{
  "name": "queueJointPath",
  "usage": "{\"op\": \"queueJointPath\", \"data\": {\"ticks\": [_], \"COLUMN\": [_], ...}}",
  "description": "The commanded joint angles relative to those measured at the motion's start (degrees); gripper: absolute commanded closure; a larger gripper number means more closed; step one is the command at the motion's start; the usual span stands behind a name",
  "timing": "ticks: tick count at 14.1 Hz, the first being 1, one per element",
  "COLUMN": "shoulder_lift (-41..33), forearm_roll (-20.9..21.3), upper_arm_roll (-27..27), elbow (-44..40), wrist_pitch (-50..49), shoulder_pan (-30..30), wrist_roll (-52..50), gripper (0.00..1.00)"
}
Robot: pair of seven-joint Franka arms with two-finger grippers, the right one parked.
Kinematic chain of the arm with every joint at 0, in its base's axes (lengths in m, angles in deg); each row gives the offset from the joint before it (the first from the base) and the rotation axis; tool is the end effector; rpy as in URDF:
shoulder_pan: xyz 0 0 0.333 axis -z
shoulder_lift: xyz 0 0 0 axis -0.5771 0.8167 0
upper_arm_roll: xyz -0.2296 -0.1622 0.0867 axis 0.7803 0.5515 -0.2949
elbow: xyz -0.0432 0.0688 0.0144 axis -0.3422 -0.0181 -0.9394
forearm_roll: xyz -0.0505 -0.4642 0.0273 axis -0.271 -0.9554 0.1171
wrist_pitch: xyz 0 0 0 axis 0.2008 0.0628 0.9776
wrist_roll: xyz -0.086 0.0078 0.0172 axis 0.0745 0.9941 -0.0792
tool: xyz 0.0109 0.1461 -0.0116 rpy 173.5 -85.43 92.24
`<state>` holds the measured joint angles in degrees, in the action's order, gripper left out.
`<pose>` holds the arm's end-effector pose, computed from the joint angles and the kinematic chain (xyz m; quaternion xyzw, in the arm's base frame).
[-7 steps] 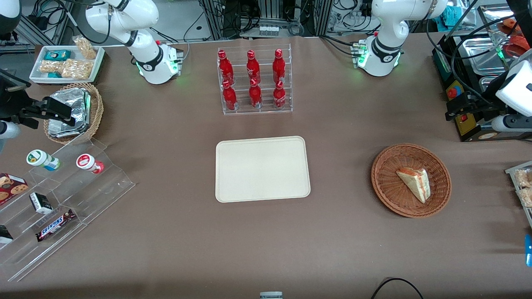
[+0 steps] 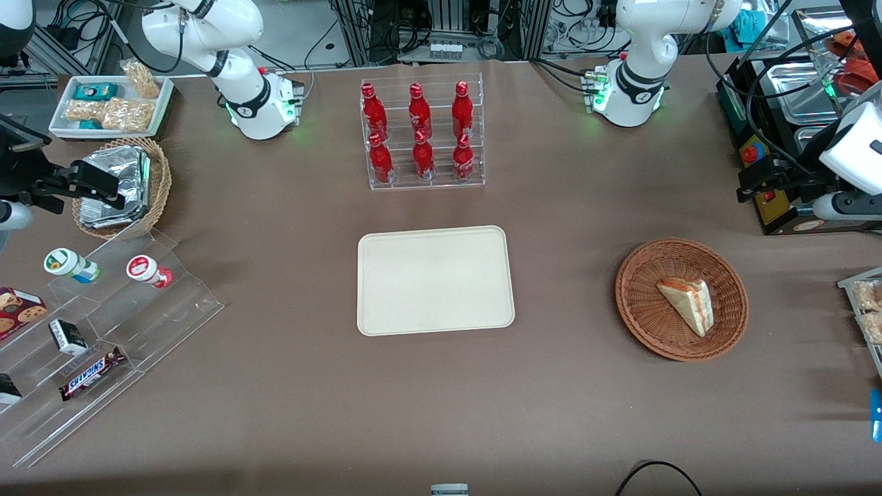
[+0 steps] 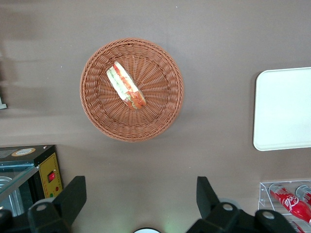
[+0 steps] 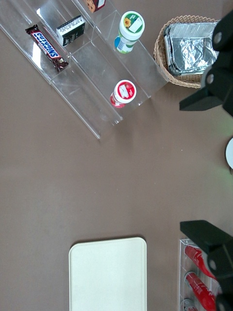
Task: Place sandwich from basket to tray
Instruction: 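Move the left gripper from rest toward the wicker basket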
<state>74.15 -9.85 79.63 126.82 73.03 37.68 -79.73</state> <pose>0.6244 -0.0310 0.5652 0.9993 -0.0098 -0.0353 0.0080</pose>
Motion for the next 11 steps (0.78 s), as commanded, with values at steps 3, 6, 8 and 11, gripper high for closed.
{"op": "queueJointPath", "data": {"ticks": [3, 6, 8, 11], "shoulder_lift": [-0.2, -0.1, -0.1, 0.2], "forearm_roll": [-0.2, 0.3, 0.6, 0.6], "upper_arm_roll": [0.0, -0.1, -0.1, -0.2], "elbow": [0.2, 1.5, 5.8, 14.8], "wrist_pitch": [0.5, 0.8, 4.8, 14.6], "shoulder_pan": [-0.2, -0.2, -0.2, -0.7], "wrist_roll": [0.4, 0.4, 0.4, 0.4], "gripper": [0.0, 0.0, 0.0, 0.0]}}
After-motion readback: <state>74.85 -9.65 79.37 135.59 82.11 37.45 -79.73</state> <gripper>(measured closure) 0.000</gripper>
